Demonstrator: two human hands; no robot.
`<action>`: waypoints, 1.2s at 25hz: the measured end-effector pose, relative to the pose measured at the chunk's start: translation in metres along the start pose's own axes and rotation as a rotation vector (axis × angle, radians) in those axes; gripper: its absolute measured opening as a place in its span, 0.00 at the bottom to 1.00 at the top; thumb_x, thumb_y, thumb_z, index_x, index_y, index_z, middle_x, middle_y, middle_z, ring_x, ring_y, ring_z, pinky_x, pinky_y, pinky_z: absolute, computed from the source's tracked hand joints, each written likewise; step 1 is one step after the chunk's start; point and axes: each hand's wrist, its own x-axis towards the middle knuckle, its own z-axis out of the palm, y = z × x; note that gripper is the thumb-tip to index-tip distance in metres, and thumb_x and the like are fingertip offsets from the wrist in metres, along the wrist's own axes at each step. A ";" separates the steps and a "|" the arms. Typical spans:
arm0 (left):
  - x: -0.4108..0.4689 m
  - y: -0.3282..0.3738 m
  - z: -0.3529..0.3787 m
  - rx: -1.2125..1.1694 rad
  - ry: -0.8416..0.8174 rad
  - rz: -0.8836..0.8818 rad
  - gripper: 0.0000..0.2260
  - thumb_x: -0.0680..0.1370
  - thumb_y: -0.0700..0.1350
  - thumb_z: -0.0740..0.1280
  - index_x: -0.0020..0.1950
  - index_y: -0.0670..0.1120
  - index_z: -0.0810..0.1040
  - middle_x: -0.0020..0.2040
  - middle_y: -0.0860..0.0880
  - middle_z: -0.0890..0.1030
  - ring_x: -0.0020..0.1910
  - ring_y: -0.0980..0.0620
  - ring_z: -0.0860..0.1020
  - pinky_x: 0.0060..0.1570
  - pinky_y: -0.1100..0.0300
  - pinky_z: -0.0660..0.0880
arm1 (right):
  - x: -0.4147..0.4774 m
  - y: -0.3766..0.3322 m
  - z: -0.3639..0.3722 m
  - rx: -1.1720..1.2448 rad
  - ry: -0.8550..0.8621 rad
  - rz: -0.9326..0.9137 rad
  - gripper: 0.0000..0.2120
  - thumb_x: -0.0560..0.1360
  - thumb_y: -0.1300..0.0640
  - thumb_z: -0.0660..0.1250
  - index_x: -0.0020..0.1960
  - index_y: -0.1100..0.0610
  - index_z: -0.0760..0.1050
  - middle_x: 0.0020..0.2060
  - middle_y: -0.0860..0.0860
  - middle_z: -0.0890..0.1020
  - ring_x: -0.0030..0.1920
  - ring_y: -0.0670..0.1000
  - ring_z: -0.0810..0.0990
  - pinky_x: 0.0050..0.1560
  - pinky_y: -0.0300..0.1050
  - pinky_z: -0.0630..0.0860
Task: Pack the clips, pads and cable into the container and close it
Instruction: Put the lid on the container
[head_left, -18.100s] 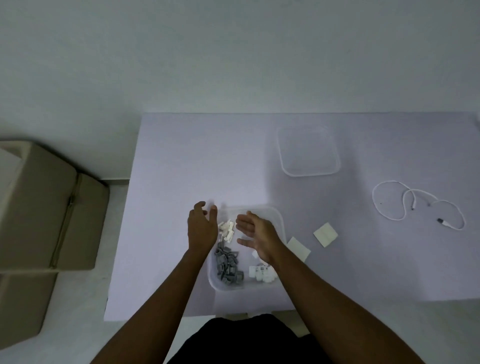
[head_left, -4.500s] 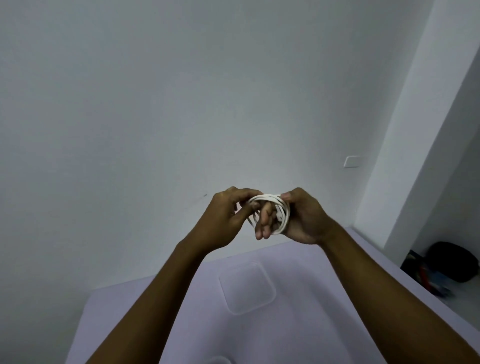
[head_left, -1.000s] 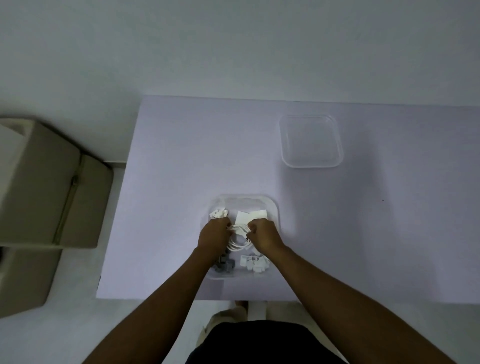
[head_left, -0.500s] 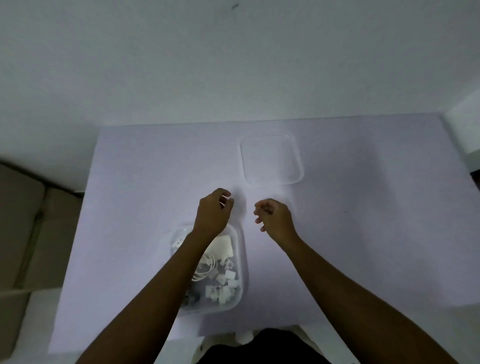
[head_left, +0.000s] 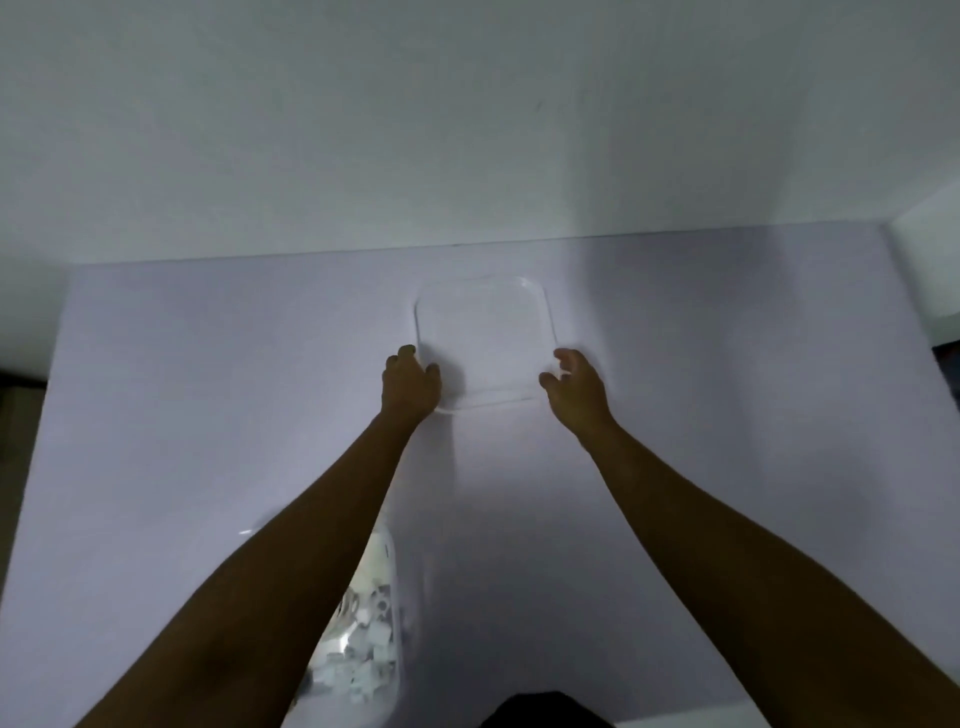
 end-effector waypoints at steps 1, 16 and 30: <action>0.009 0.000 0.002 -0.001 0.004 -0.020 0.24 0.80 0.46 0.63 0.74 0.39 0.65 0.69 0.37 0.71 0.68 0.38 0.70 0.66 0.50 0.67 | 0.011 -0.002 0.000 0.000 -0.008 0.026 0.26 0.79 0.57 0.67 0.74 0.56 0.65 0.69 0.57 0.73 0.66 0.57 0.75 0.57 0.41 0.69; -0.030 0.016 -0.055 -0.499 0.124 -0.008 0.15 0.79 0.38 0.58 0.64 0.40 0.76 0.56 0.40 0.79 0.43 0.43 0.84 0.43 0.52 0.81 | -0.012 -0.034 -0.021 0.276 -0.143 0.123 0.35 0.76 0.53 0.65 0.79 0.45 0.53 0.49 0.57 0.83 0.32 0.52 0.79 0.27 0.41 0.71; -0.163 -0.069 -0.179 -0.862 -0.063 0.140 0.16 0.77 0.29 0.59 0.61 0.39 0.78 0.48 0.41 0.83 0.44 0.41 0.84 0.45 0.54 0.81 | -0.194 -0.070 0.000 0.703 -0.180 -0.110 0.26 0.81 0.37 0.55 0.72 0.50 0.70 0.52 0.58 0.85 0.38 0.56 0.83 0.29 0.44 0.71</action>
